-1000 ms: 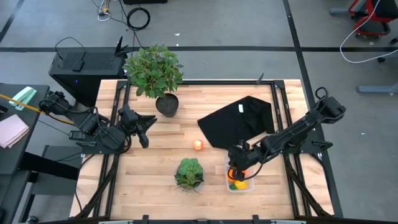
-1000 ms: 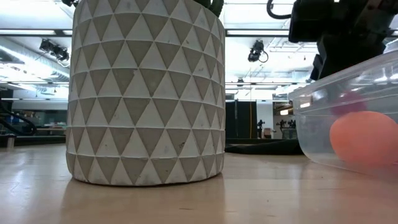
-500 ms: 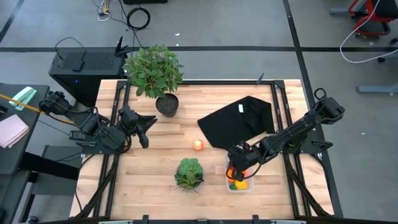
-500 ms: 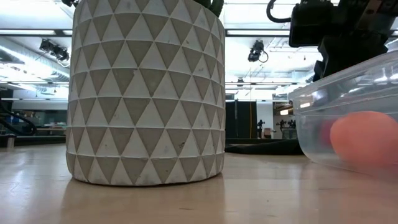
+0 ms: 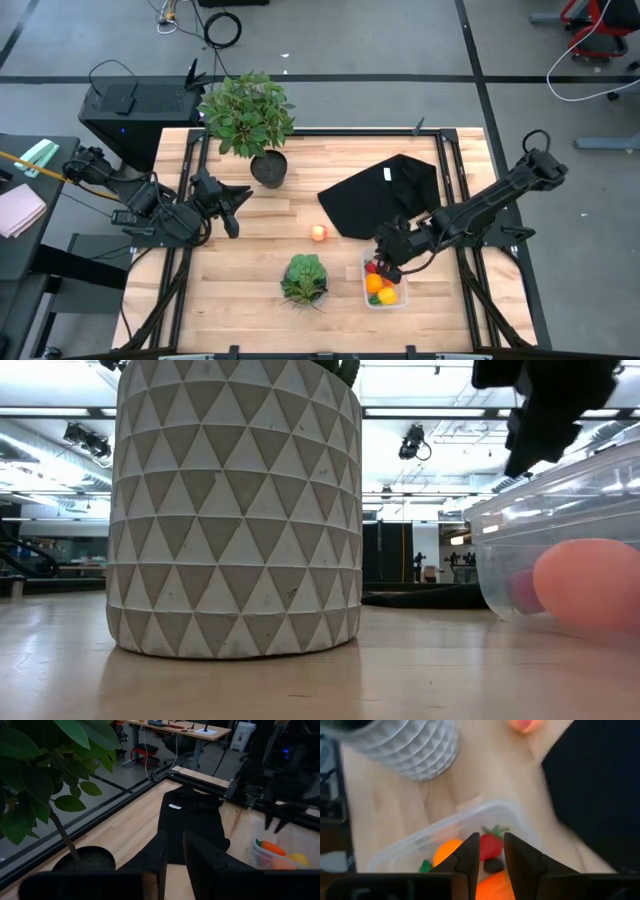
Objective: Pick and placing Produce into tupperware
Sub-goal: Put the peach into the transparent bin
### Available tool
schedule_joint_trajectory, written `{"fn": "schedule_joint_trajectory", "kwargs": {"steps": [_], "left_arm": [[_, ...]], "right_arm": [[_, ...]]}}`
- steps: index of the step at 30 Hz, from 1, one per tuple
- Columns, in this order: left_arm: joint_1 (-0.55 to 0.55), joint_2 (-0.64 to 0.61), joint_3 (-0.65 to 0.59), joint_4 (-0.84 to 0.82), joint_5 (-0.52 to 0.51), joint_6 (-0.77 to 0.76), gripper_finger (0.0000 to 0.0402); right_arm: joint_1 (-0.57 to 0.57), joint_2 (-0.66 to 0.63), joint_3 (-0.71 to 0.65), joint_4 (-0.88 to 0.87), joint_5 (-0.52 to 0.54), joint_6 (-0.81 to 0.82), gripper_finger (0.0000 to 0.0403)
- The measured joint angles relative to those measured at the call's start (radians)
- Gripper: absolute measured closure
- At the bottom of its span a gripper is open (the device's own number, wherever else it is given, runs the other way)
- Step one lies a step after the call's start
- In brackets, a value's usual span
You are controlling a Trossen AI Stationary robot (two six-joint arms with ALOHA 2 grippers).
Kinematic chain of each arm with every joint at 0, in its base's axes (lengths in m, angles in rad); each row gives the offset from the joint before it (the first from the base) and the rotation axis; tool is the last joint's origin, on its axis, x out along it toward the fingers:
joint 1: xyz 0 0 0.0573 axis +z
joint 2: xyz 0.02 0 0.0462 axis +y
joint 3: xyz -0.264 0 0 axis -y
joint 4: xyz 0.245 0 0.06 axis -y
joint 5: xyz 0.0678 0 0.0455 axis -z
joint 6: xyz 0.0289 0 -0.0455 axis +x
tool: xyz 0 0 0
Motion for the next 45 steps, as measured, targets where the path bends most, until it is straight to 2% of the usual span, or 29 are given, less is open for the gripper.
{"fn": "schedule_joint_trajectory", "kwargs": {"steps": [4,9,15,20,27,32,37,45], "left_arm": [[0.000,0.000,0.000,0.000,0.000,0.001,0.0327],[0.000,0.000,0.000,0.000,0.000,0.000,0.0329],[0.000,0.000,0.000,0.000,0.000,0.000,0.0327],[0.000,0.000,0.000,0.000,0.000,0.000,0.0324],[0.000,0.000,0.000,0.000,0.000,0.001,0.0330],[0.000,0.000,0.000,0.000,0.000,0.000,0.0325],[0.000,0.000,0.000,0.000,0.003,0.000,0.0323],[0.000,0.000,0.000,0.000,0.003,0.000,0.0327]], "right_arm": [[-0.110,0.014,0.000,0.069,-0.006,-0.070,0.0302],[-0.259,0.038,0.000,0.292,-0.043,-0.162,0.0271],[-0.391,0.115,0.000,0.437,-0.147,-0.206,0.0212],[-0.439,0.204,0.002,0.514,-0.254,-0.289,0.0152],[-0.441,0.370,0.148,0.488,-0.261,-0.546,0.0096],[-0.449,0.495,0.320,0.288,-0.262,-0.742,0.0086],[-0.471,0.568,0.430,0.152,-0.296,-0.813,0.0085],[-0.477,0.619,0.457,0.097,-0.361,-0.841,0.0084]]}}
